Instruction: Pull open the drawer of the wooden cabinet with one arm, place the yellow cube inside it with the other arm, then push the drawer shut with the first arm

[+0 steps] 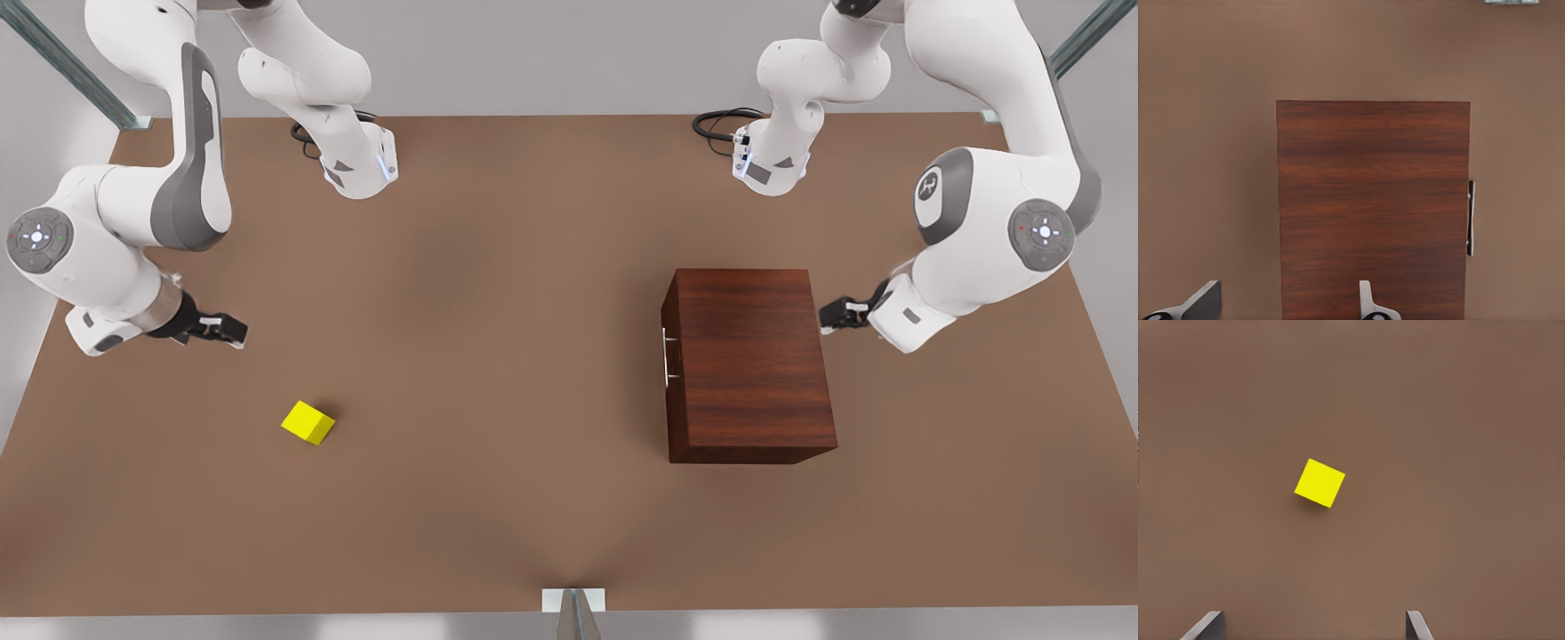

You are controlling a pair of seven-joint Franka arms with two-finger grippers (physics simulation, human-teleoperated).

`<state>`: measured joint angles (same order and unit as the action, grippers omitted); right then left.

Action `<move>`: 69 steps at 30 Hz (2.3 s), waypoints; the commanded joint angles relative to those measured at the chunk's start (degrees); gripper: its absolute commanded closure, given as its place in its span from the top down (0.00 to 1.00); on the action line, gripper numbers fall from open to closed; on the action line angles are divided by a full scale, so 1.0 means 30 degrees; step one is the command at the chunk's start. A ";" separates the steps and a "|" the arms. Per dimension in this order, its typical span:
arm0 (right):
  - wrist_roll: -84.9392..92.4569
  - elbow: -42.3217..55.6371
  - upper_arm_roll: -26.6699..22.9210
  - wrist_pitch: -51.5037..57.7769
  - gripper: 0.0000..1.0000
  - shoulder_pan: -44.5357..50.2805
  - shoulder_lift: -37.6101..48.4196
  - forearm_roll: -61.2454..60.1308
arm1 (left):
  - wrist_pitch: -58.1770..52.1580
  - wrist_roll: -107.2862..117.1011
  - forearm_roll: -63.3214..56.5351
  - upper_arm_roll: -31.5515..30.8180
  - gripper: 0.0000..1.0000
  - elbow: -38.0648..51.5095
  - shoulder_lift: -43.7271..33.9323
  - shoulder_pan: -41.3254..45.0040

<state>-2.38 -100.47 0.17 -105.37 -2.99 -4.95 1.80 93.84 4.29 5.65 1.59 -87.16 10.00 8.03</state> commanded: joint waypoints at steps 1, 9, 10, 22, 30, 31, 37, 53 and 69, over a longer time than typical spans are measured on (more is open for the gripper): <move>0.0089 0.0005 0.0001 -0.1673 1.00 0.0058 0.0011 0.0016 | 0.1241 -0.0257 -0.0127 -0.0032 1.00 -0.0066 -0.0023 0.0049; 0.0118 0.0034 0.0001 -0.1703 1.00 0.0058 -0.0048 -0.0013 | -0.0576 0.2788 -0.0799 -0.0178 1.00 -0.0682 0.0328 0.2418; 0.0089 0.0063 0.0001 -0.1703 1.00 0.0058 -0.0048 -0.0013 | -0.0576 0.3636 -0.0947 -0.0178 1.00 -0.0623 0.0445 0.3826; 0.0030 0.0532 -0.0086 -0.1790 1.00 -0.0117 -0.0370 -0.1155 | -0.0020 1.3043 -0.4932 -0.0149 1.00 0.2776 0.6071 1.0976; -0.0673 0.0620 0.0031 -0.1790 1.00 -0.0323 -0.0516 -0.1097 | 0.2879 1.5679 -0.4960 -0.0002 1.00 0.2776 0.7418 1.0537; -0.0790 0.0620 0.0031 -0.1790 1.00 -0.0293 -0.0517 -0.1097 | 0.3115 1.5973 -0.5048 -0.0032 1.00 0.2805 0.7477 1.0625; -0.1142 0.0678 0.0119 -0.1878 1.00 -0.0264 -0.0663 -0.1097 | 0.4521 1.6442 -0.6396 -0.0032 1.00 0.2834 0.8121 1.0713; -0.1962 0.0913 0.0207 -0.1849 1.00 -0.0176 -0.0839 -0.0892 | 0.4405 1.8815 -0.9560 -0.0032 1.00 0.2219 0.8971 1.1357; -0.2021 0.1323 0.0207 -0.1820 1.00 -0.0176 -0.0868 -0.1038 | 0.4493 1.8903 -1.0029 -0.0032 1.00 0.1662 0.9528 1.1240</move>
<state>-7.38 -96.70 0.79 -110.88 -3.58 -7.64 -1.10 107.23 56.86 -24.44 1.49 -82.18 38.59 41.80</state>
